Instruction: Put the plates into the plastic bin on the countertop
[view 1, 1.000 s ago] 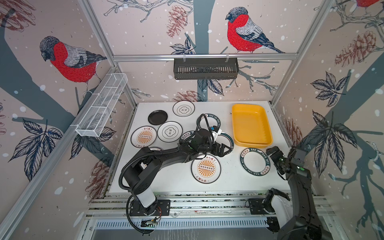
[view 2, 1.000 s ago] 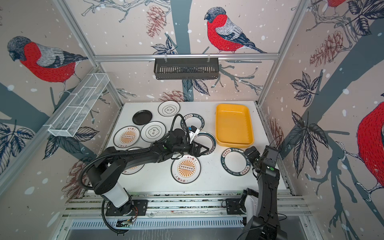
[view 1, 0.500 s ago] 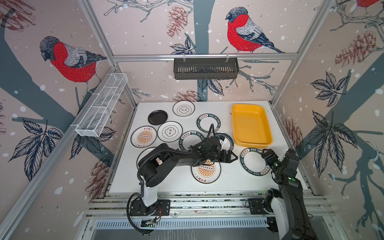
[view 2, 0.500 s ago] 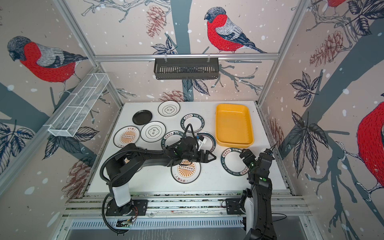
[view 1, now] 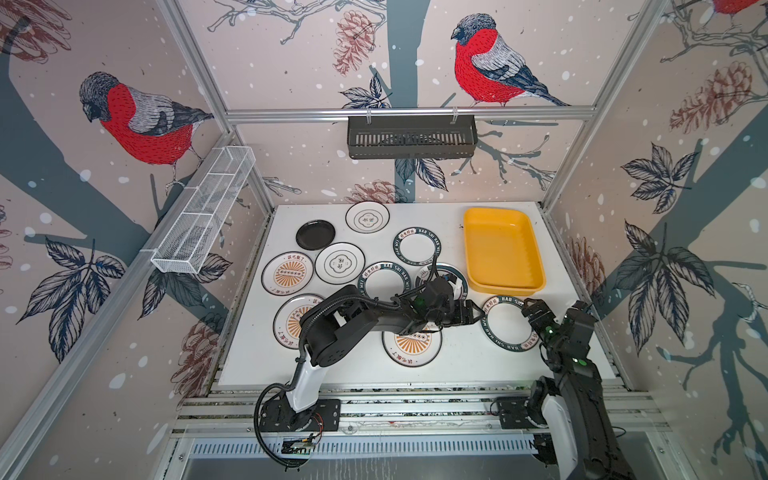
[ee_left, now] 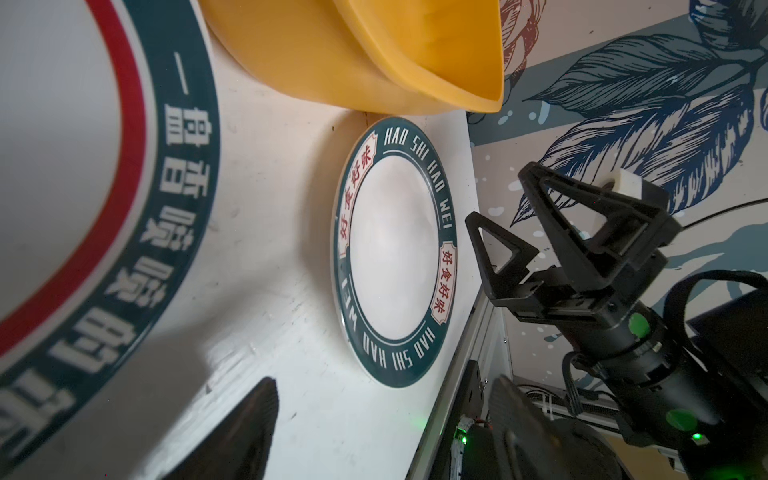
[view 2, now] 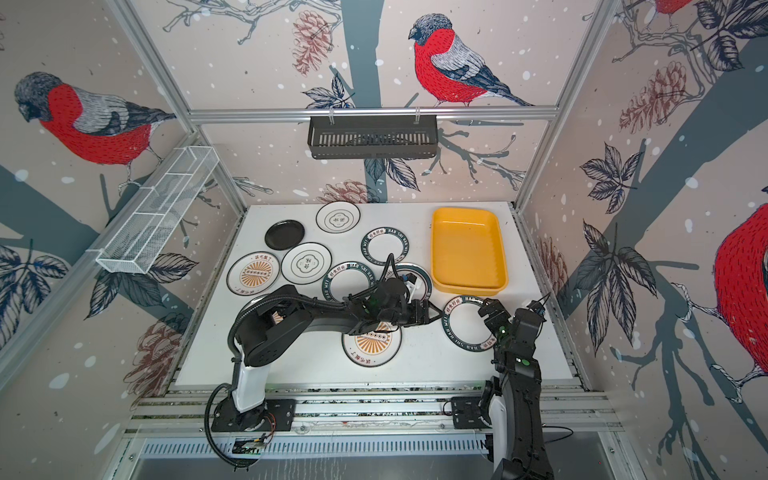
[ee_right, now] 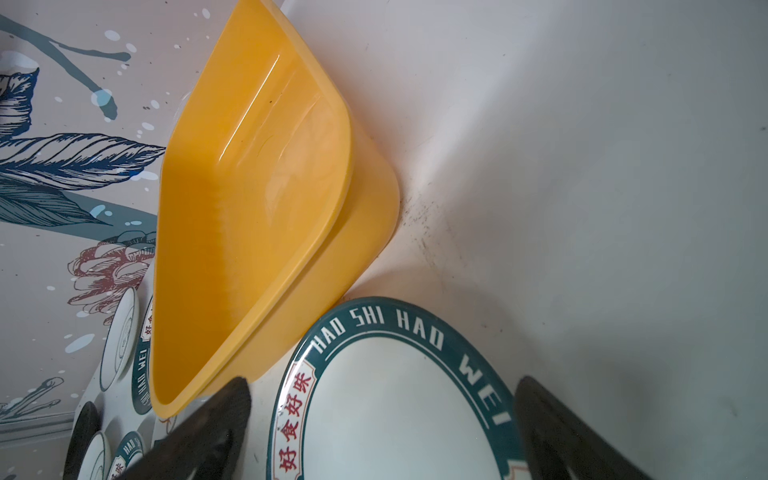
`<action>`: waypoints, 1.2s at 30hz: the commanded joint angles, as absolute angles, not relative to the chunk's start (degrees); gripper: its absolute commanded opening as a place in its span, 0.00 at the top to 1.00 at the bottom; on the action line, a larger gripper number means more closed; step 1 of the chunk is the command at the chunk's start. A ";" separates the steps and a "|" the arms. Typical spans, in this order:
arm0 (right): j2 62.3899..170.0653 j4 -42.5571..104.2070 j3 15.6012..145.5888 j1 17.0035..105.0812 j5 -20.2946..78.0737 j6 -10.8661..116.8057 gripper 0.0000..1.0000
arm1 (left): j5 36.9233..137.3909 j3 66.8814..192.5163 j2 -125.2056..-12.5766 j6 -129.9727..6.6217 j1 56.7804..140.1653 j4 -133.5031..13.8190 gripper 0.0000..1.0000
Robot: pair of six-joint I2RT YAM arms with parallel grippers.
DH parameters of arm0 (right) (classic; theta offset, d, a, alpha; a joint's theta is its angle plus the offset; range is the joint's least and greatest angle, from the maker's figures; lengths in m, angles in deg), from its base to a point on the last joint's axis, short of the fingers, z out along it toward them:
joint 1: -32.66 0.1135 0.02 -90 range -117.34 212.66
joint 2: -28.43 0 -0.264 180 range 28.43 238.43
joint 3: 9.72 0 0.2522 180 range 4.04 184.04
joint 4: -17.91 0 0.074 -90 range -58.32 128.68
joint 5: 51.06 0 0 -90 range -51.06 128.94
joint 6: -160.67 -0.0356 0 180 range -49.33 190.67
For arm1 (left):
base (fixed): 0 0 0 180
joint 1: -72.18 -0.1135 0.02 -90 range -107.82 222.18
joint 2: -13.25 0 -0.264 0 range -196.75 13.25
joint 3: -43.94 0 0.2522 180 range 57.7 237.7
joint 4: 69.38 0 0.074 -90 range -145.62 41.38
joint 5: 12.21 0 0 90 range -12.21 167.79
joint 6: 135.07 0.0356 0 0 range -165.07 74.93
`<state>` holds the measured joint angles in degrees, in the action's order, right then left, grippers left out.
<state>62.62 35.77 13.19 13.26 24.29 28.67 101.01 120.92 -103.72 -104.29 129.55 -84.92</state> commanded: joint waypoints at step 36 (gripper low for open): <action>64.81 42.70 20.84 16.24 29.10 30.58 0.00 | 95.65 129.82 -115.62 -111.68 131.34 -82.71 0.93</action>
